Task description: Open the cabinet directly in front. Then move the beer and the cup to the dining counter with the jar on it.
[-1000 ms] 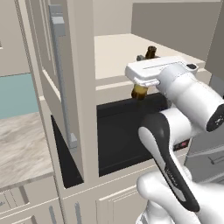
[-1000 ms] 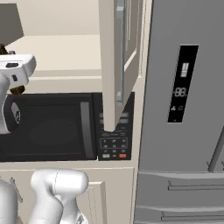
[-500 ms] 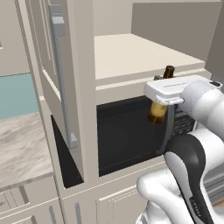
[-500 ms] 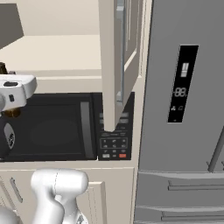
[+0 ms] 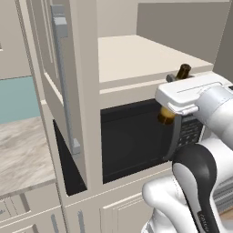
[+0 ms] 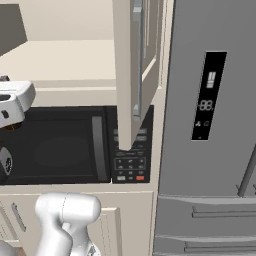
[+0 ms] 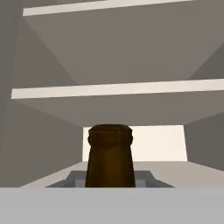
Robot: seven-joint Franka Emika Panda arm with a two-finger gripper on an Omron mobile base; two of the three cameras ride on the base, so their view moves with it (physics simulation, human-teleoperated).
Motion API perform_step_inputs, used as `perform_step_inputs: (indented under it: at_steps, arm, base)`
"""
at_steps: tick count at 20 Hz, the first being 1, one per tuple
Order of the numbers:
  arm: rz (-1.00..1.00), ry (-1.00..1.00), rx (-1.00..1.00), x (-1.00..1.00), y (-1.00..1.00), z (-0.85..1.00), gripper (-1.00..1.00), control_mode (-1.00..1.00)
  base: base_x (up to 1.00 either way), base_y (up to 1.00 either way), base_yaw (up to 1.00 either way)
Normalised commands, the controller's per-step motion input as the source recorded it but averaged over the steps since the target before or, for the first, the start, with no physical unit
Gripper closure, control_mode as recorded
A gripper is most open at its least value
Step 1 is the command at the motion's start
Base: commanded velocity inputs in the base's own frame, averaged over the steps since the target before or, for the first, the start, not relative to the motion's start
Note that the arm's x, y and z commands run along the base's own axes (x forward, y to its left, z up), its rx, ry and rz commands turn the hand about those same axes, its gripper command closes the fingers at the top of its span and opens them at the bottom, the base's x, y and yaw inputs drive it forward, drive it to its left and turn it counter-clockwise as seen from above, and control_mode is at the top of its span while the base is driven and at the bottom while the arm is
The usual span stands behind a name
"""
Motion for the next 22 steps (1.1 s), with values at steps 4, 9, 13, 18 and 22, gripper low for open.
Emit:
perform_step_inputs:
  at_steps: [4, 9, 13, 18, 22]
  arm:
    - [0.0, 0.0, 0.0, 0.0, 0.0, 0.0, 1.0, 1.0]
    - [0.0, 0.0, 0.0, 0.0, 0.0, 0.0, 1.0, 1.0]
    - [0.0, 0.0, 0.0, 0.0, 0.0, 0.0, 1.0, 1.0]
    - [0.0, 0.0, 0.0, 0.0, 0.0, 0.0, 1.0, 1.0]
    - [0.0, 0.0, 0.0, 0.0, 0.0, 0.0, 1.0, 1.0]
  base:
    - [-0.31, 0.0, 0.02]
    - [-0.96, -0.04, 0.32]
    - [-0.69, -0.11, 0.73]
    - [-0.15, 0.0, 0.96]
    - [-0.04, 0.0, 0.99]
